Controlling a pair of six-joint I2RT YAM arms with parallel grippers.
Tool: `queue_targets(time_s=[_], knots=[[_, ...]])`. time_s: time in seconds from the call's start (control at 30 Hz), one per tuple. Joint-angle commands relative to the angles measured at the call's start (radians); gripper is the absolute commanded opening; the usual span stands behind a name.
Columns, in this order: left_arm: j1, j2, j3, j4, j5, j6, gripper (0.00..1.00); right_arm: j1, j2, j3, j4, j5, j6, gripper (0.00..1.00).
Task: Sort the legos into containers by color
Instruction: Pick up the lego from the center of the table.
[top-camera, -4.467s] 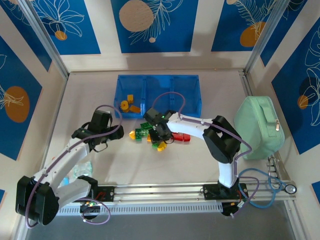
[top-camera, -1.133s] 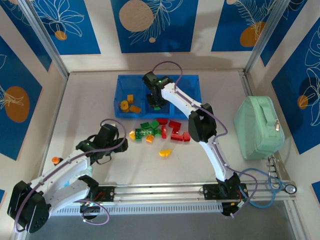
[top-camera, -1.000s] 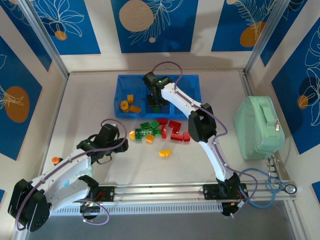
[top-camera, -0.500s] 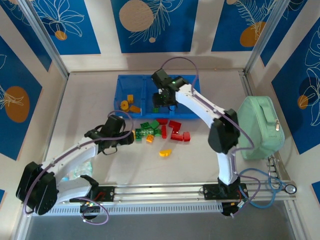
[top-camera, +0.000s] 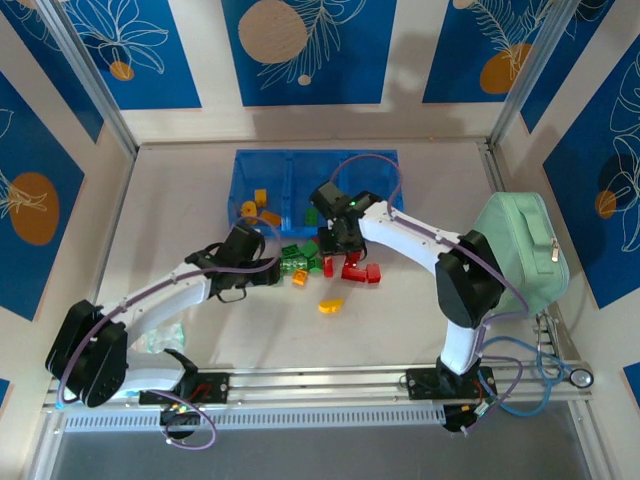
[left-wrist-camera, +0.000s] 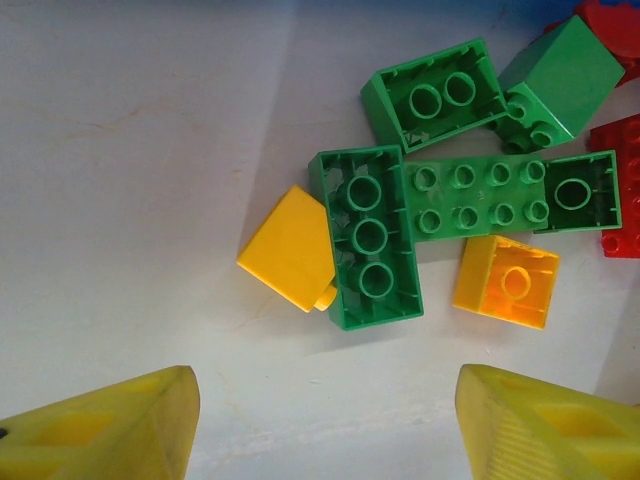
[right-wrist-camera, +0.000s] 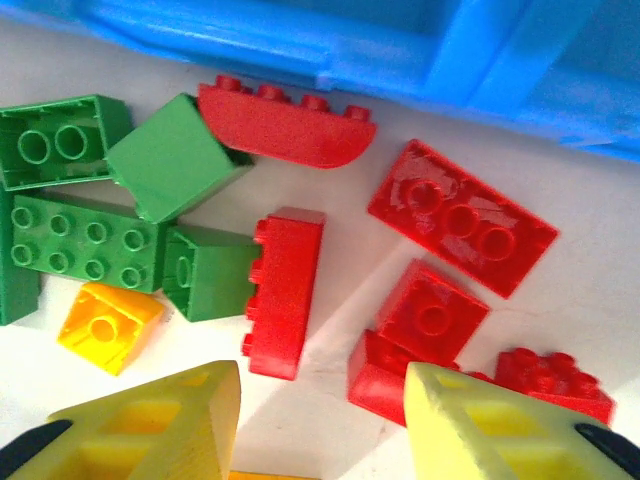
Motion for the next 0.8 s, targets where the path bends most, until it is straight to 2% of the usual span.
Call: queue_targets(time_s=[0.0, 0.4, 0.57, 0.77], knots=[[-0.012, -0.021, 0.013, -0.007, 0.002, 0.012, 0.68, 0.02, 0.049, 0.008, 0.025, -0.034, 0.042, 0.46], [-0.012, -0.078, -0.051, -0.024, -0.014, -0.005, 0.68, 0.036, 0.173, 0.022, 0.026, -0.01, 0.065, 0.41], [-0.012, -0.08, -0.048, -0.023, -0.019, -0.003, 0.68, 0.042, 0.179, 0.006, 0.025, -0.005, 0.071, 0.34], [-0.011, -0.071, -0.039, -0.024, -0.021, 0.005, 0.68, 0.049, 0.103, 0.005, -0.006, 0.035, 0.072, 0.24]])
